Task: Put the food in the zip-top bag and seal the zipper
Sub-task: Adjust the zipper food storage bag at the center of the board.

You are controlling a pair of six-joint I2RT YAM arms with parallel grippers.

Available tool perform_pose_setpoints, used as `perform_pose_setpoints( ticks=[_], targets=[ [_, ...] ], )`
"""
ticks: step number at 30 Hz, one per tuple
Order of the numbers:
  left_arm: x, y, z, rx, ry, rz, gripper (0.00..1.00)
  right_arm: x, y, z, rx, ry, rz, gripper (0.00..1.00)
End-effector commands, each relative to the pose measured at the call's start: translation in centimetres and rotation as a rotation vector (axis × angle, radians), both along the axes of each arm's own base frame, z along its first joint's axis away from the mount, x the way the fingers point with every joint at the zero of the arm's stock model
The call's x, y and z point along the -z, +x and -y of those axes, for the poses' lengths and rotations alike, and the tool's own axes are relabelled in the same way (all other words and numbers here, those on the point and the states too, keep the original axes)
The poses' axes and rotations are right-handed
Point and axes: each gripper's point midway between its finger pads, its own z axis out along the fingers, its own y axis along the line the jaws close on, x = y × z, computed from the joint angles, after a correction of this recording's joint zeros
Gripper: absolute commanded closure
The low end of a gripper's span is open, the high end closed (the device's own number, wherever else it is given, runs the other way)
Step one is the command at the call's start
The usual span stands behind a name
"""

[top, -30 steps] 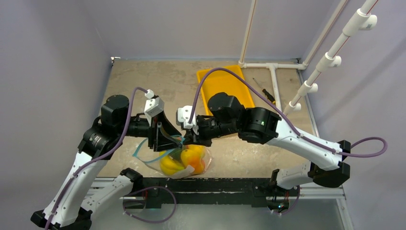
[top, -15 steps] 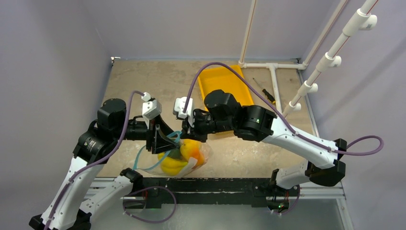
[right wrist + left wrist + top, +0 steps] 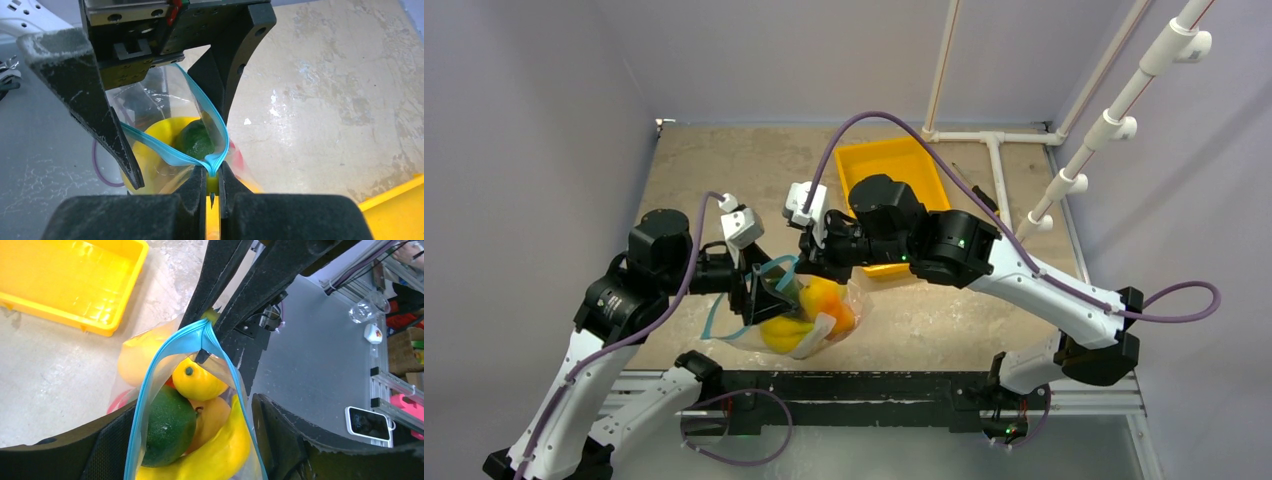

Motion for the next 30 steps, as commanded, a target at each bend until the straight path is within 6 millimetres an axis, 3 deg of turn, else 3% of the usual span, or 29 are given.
perform_pose_setpoints(
  ticks=[1,4,6,9,10,18,25,30],
  targets=[
    [-0.2,0.6,-0.7,-0.058,0.035,0.038,0.27,-4.1,1.1,-0.2,0.05,0.11,0.04,1.0],
    [-0.2,1.3,-0.8,-0.081,0.05,0.052,0.35,-4.3,0.9,-0.3,0.039,0.115,0.04,1.0],
    [-0.3,1.5,-0.8,-0.081,0.054,0.058,0.47,-4.3,0.9,-0.4,0.037,0.116,0.041,1.0],
    [-0.3,1.8,-0.6,-0.077,0.059,0.065,0.82,-4.5,0.9,-0.4,0.036,0.122,0.043,1.0],
    [-0.2,1.9,-0.7,-0.086,0.064,0.071,0.98,-4.6,0.9,-0.4,0.035,0.125,0.042,1.0],
    [-0.4,2.4,-1.3,-0.119,0.082,0.117,1.0,-4.7,0.9,0.1,0.043,0.156,0.059,0.98],
    [-1.0,1.9,-1.3,-0.099,0.065,0.134,1.0,-6.0,1.6,1.7,0.1,0.239,0.125,0.61],
    [-1.4,1.5,-1.1,-0.076,0.048,0.142,1.0,-6.5,0.9,2.8,0.081,0.309,0.16,0.44]
  ],
)
